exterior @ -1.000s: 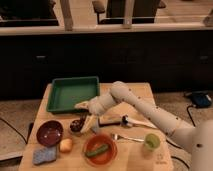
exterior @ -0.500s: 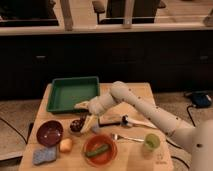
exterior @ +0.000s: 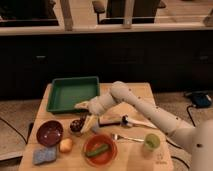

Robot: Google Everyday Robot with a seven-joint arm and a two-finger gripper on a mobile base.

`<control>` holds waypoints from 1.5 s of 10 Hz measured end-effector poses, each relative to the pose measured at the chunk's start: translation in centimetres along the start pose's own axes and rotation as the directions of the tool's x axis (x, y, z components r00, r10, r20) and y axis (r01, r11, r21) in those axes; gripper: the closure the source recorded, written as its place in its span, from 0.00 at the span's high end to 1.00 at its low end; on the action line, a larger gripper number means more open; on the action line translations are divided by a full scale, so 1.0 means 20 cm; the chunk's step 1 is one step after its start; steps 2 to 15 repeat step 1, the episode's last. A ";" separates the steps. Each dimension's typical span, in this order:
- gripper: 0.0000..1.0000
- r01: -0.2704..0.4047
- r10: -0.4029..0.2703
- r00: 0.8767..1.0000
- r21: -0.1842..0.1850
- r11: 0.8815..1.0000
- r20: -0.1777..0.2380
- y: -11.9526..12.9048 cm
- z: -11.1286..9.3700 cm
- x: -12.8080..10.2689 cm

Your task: Place grapes in metal cup

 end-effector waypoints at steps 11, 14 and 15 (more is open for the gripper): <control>0.80 0.000 0.000 1.000 0.000 1.000 0.000 0.00 0.00 0.00; 0.80 0.000 0.000 1.000 0.000 1.000 0.000 0.00 0.00 0.00; 0.80 0.000 0.000 1.000 0.000 1.000 0.000 0.00 0.00 0.00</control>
